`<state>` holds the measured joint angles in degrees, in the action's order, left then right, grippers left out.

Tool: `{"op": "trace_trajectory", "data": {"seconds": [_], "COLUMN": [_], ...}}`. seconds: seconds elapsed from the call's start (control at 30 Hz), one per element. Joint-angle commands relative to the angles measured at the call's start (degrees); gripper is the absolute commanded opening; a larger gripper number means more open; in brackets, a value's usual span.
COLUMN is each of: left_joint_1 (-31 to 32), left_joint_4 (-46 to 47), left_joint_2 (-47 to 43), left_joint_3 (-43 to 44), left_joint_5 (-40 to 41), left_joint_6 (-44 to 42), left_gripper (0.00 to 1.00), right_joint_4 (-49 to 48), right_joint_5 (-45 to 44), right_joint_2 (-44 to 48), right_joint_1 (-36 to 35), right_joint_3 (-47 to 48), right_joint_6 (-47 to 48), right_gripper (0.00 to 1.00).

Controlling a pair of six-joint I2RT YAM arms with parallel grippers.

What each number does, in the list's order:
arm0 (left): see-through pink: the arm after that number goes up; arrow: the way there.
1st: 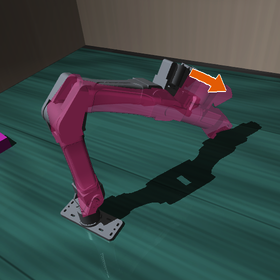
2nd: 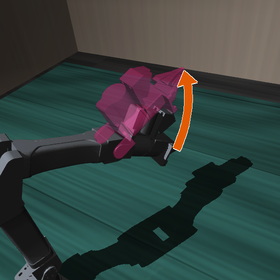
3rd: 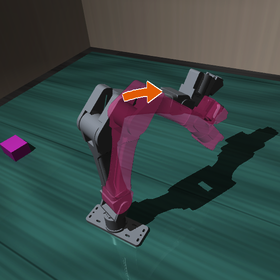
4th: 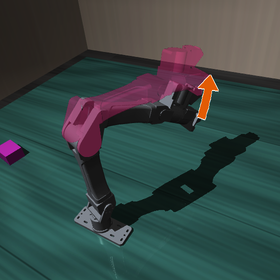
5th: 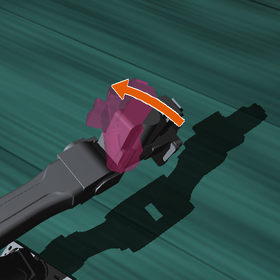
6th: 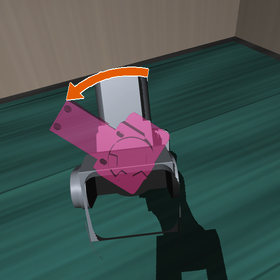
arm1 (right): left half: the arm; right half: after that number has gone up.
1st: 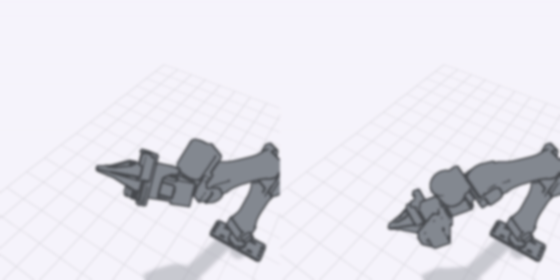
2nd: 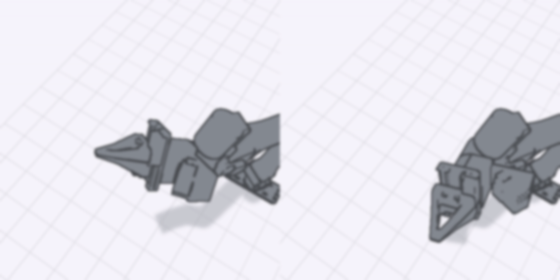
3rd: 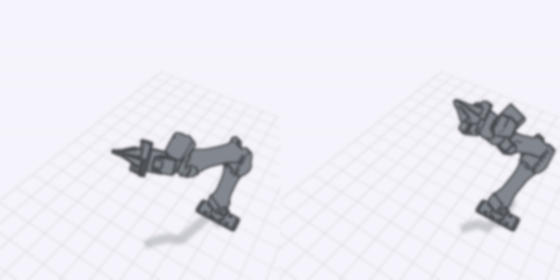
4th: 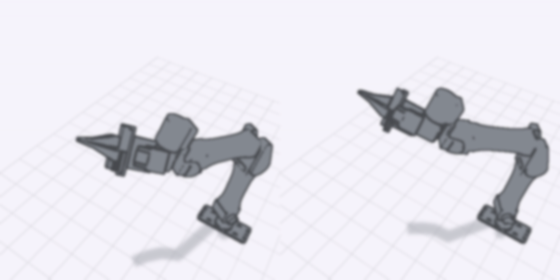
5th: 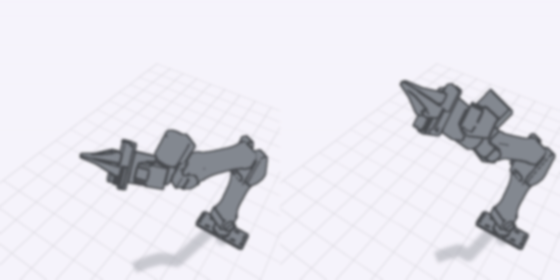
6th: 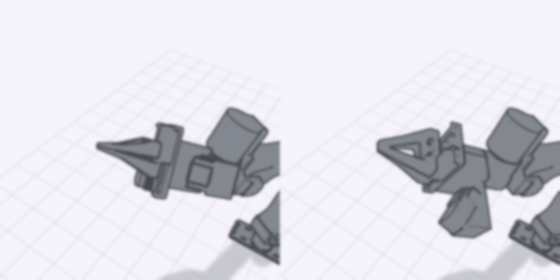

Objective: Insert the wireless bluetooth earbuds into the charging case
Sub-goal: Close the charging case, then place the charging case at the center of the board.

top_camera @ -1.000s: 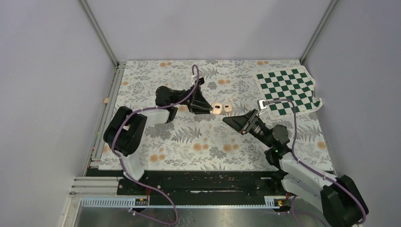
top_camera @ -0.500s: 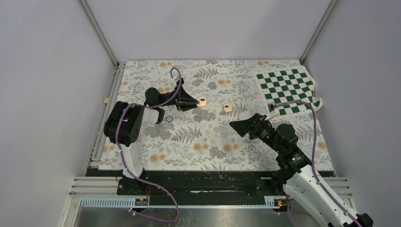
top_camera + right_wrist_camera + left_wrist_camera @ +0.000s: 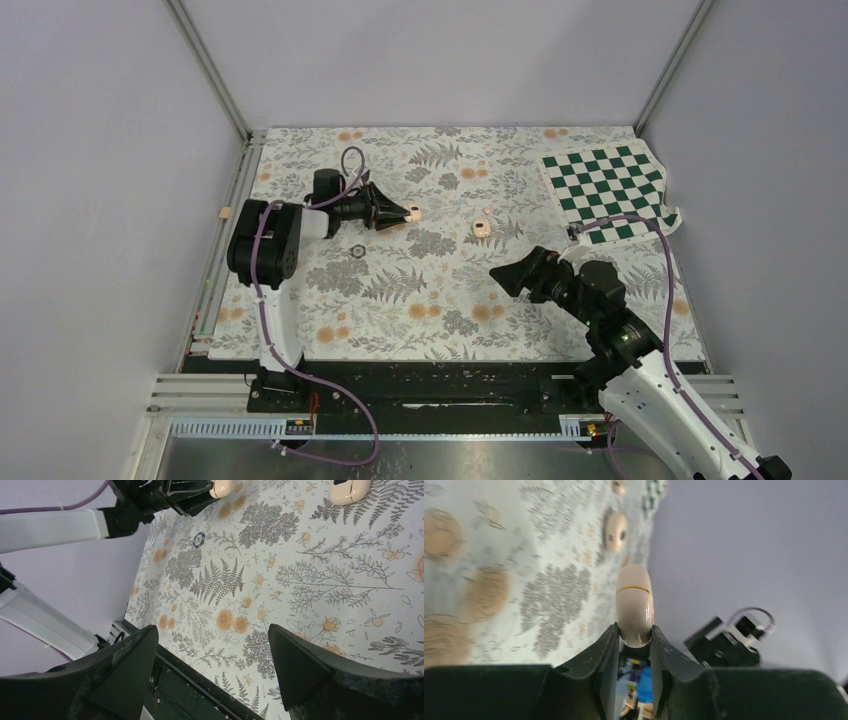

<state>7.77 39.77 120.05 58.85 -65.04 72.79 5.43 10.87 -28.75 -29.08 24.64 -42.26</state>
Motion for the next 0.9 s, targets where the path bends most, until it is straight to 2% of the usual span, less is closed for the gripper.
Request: {"op": "trace_trajectory", "data": {"seconds": [0.0, 0.17, 0.3, 0.6, 0.63, 0.8, 0.87], "left_joint_1": [0.2, 0.8, 2.2, 2.4, 2.4, 2.4, 2.4], "left_joint_4": [-39.3, -46.3, -54.2, -56.5, -57.6, -62.3, -63.3], "left_joint_2": [-6.9, -4.8, -3.0, -3.5, -3.4, -3.7, -4.9], "left_joint_3": [8.8, 11.2, 12.2, 11.2, 11.6, 13.4, 13.4], "left_joint_5": [8.0, 10.0, 14.6, 18.7, 19.7, 25.2, 26.6], "left_joint_6": [-33.9, -37.9, -43.2, -44.3, -44.7, -45.8, -46.1], "left_gripper": [0.0, 0.0, 0.0, 0.0, 0.03, 0.6, 0.7], "right_joint_4": [0.6, -0.6, -0.9, -0.8, -1.1, -2.5, -2.4], "right_joint_5": [-1.4, -0.6, -0.6, -0.1, 0.0, 0.4, 0.3], "right_joint_2": [-1.3, -3.1, -3.3, -4.4, -4.6, -5.7, -5.8], "right_joint_1": [0.3, 0.3, 0.3, 0.3, 0.3, 0.3, 0.3], "right_joint_3": [3.2, 3.3, 3.5, 3.5, 3.3, 2.8, 2.7], "right_joint_6": [2.1, 1.9, 2.1, 2.4, 2.5, 1.7, 1.7], "right_gripper": [0.89, 0.89, 0.89, 0.89, 0.89, 0.89, 0.88]}}
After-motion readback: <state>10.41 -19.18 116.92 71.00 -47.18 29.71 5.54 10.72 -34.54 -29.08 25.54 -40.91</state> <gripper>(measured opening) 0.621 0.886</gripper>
